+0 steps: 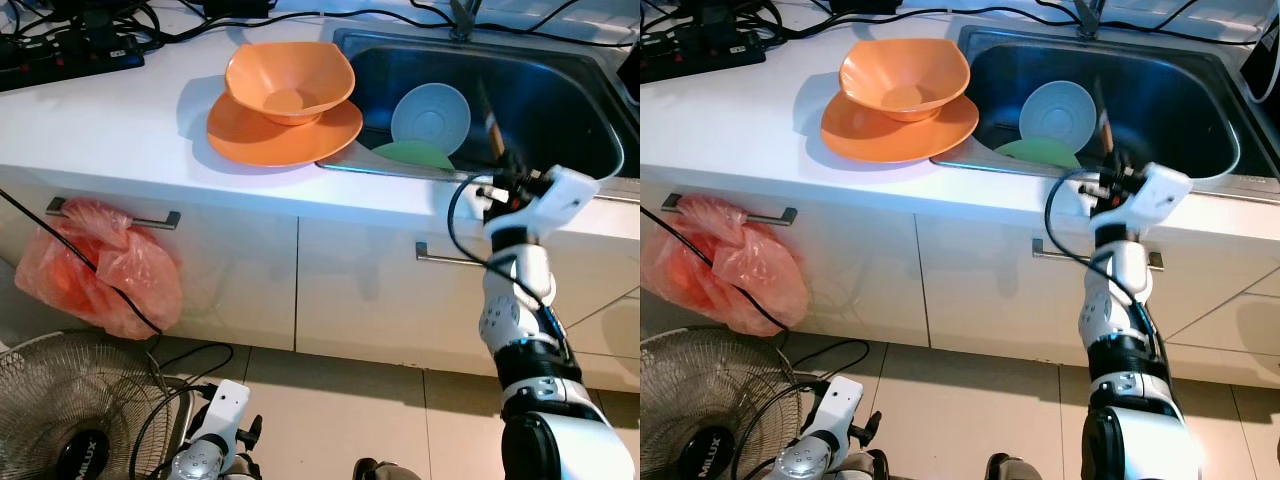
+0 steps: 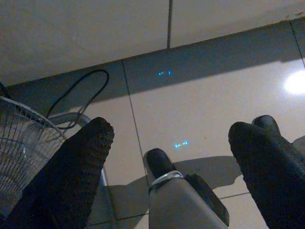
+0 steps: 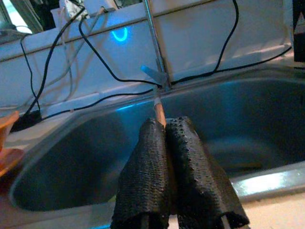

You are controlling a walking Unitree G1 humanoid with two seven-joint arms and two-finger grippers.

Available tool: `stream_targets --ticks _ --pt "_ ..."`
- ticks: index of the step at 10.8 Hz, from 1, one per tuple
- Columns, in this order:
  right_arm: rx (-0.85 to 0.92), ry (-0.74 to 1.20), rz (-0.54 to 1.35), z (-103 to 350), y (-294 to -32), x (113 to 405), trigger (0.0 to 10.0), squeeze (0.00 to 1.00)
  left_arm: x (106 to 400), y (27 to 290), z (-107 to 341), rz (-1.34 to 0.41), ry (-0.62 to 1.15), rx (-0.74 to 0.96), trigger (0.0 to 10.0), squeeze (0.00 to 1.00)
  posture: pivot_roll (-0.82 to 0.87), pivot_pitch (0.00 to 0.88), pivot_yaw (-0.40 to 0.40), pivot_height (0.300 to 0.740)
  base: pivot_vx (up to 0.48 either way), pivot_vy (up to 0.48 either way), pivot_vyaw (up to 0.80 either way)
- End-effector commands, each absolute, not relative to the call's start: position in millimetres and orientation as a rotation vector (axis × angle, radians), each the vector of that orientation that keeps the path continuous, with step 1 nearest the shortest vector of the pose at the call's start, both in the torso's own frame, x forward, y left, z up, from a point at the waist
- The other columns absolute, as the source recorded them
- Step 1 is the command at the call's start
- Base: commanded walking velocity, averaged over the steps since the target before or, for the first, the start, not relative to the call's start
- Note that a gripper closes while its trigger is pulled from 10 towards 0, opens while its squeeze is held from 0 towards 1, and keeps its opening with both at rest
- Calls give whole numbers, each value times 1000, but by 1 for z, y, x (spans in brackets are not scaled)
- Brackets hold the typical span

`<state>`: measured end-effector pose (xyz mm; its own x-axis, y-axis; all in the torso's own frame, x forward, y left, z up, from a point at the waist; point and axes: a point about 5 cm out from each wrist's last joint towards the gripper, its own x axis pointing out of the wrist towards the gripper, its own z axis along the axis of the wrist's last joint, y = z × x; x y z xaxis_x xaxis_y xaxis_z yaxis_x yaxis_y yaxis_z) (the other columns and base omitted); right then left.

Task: Kitchen organization

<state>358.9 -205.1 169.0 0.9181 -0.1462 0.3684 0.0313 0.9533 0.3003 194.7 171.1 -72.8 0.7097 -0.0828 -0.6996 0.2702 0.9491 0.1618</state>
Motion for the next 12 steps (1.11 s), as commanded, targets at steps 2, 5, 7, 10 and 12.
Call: stream_targets --ticks 2,5,7,10,12 --pt "296 -413 -100 175 -209 359 10000 0 188 173 -77 -193 787 263 10000 0 99 165 -31 740 0 0 0" --pt "294 -431 -99 183 -210 360 10000 0 189 172 -76 -195 782 262 10000 0 95 168 -31 740 0 0 0" --pt "289 -438 -99 187 -211 360 10000 0 190 173 -76 -193 780 260 10000 0 95 168 -32 740 0 0 0" --pt "285 -429 -97 186 -210 360 10000 0 190 173 -76 -193 780 259 10000 0 97 169 -32 740 175 0 0" --pt "285 -416 -100 183 -210 360 10000 0 190 173 -76 -193 781 260 10000 0 98 169 -32 740 276 0 0"
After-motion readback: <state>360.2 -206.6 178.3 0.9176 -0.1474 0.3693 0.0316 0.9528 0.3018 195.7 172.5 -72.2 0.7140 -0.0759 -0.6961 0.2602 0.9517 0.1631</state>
